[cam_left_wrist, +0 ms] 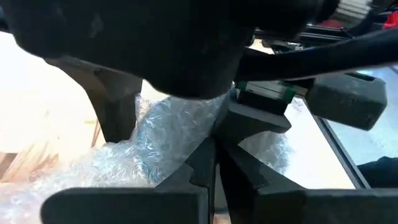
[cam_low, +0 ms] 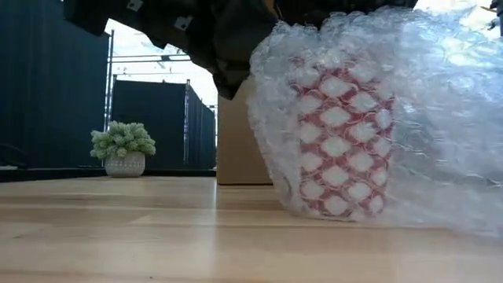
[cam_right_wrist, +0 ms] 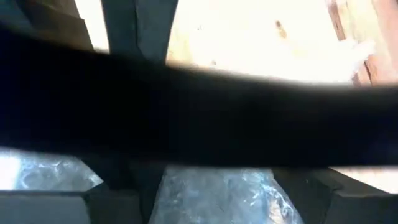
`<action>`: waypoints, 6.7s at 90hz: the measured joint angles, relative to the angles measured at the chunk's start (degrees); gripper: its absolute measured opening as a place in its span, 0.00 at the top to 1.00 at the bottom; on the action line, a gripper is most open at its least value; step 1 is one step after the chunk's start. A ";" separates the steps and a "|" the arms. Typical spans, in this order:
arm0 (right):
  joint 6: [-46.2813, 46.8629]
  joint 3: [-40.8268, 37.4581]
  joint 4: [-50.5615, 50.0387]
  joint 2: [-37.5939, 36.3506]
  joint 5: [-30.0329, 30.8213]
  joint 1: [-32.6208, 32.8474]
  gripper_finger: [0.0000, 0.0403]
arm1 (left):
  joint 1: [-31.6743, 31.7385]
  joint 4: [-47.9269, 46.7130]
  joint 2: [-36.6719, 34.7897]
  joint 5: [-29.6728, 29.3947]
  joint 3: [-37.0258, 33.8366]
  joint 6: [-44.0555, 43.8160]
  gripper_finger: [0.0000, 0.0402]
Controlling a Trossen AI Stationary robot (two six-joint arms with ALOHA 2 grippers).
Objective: Wrap mug
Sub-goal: Wrap the red mug with bubble wrap, then put the red mug into the cardboard box
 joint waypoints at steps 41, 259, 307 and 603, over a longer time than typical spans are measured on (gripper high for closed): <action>7.53 0.38 -10.05 -16.61 0.56 8.89 0.46 | 0.07 1.17 -0.33 -0.13 -0.33 1.25 0.97; 10.61 -0.45 -0.26 1.96 19.48 11.43 0.46 | 0.71 -5.89 1.57 0.06 8.29 5.55 0.97; 9.02 1.56 -5.19 -8.97 7.78 13.00 0.46 | 1.05 -8.61 4.99 0.27 9.55 5.75 0.97; 0.47 0.01 3.31 -12.52 -5.06 8.60 0.46 | 1.42 -12.18 2.12 1.09 9.27 8.43 0.97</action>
